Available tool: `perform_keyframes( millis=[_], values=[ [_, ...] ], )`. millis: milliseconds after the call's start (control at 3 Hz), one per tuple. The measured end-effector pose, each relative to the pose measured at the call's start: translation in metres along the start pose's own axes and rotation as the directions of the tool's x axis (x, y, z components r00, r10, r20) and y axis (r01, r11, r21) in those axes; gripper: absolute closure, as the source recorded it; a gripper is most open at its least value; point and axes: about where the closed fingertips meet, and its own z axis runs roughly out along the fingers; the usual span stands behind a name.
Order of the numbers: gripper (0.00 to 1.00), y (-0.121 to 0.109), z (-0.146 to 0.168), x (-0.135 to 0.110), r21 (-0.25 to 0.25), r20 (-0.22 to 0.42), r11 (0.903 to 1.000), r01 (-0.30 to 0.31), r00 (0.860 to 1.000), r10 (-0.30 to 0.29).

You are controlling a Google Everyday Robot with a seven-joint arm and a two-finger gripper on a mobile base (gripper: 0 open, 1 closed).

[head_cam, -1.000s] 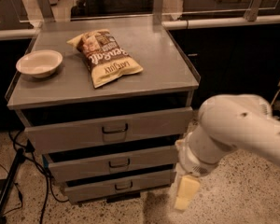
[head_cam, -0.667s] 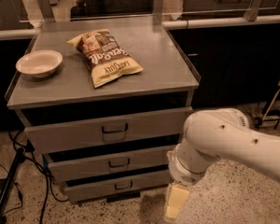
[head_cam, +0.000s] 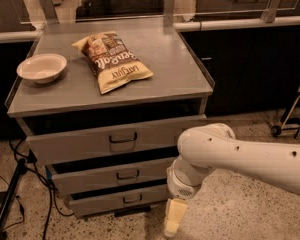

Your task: Open middle drawer

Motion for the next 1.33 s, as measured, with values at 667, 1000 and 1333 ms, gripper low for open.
perform_keyframes(
  millis=[667,1000,1333],
  values=[
    [0.00,-0.036,0.033,-0.010,-0.049,0.005,0.9988,0.005,1.000,-0.005],
    [0.00,-0.024,0.047,-0.012,-0.060,0.017,0.9982,-0.009,1.000,0.010],
    [0.00,-0.035,0.070,-0.021,-0.049,0.012,0.9972,-0.056,0.998,0.057]
  ],
)
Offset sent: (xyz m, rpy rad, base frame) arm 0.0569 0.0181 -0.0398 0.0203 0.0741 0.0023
